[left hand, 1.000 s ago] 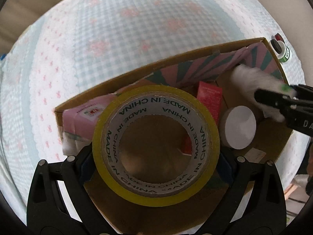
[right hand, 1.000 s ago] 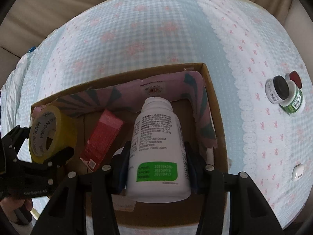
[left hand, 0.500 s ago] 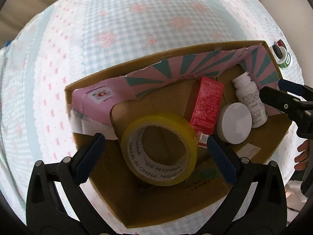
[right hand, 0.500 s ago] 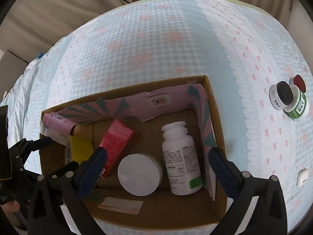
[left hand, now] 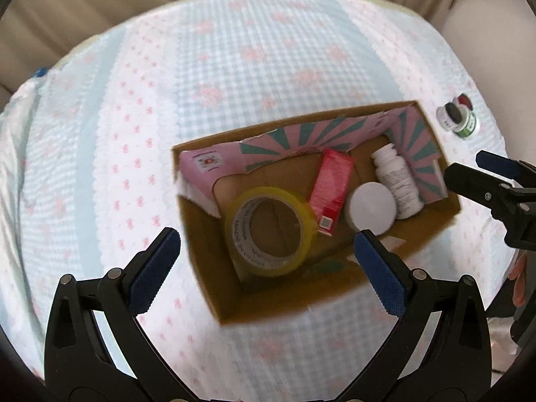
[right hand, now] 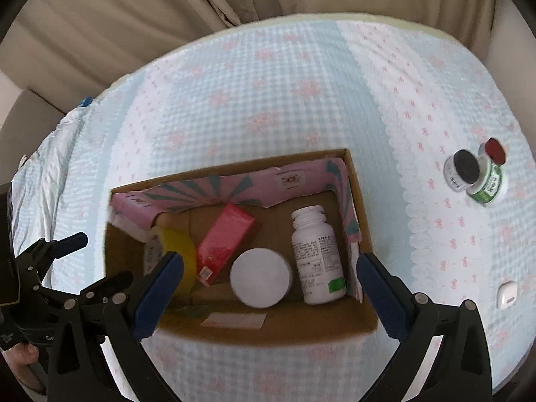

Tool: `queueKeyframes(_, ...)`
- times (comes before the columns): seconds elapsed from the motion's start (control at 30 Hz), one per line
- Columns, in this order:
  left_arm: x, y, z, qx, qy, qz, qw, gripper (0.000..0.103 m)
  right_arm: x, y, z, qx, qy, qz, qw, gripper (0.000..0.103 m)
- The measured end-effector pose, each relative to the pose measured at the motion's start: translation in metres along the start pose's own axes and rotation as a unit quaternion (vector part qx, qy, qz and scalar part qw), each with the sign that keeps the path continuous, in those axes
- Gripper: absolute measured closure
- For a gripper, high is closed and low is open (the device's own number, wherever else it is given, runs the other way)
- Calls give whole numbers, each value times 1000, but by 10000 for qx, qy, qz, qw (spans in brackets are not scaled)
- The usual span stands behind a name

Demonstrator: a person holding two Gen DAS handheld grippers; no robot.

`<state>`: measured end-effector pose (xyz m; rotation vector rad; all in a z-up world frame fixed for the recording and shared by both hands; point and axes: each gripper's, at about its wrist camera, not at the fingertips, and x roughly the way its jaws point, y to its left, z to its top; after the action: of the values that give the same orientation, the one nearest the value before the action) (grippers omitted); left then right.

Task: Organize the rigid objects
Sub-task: 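Move both open grippers toward the jars and earbud case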

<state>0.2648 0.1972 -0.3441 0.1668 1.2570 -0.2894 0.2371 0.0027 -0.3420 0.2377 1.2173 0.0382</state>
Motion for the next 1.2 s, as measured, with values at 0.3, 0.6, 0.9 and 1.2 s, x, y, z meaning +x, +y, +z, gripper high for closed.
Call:
queueKeyframes(0.3,-102,-17,-33,-28,-634,-64,9980,0,-102,21,-20,-288,-378,-265,9985,0)
queueKeyframes(0.6,-175,-65,-49,22,-1326,-154,9910,0,-200,-15,-54,56,-862,-795,9931,0)
queueKeyframes(0.9,-173,-147,-40,105,-1348,-121,9907,0,-248,-110,-82,594,-1173,-1053,9857,0)
queueKeyframes(1.2,-126,-258,-14,-74,-1110,-15,9938,0,-241,-229,-93,438,-996,-1081,9882,0)
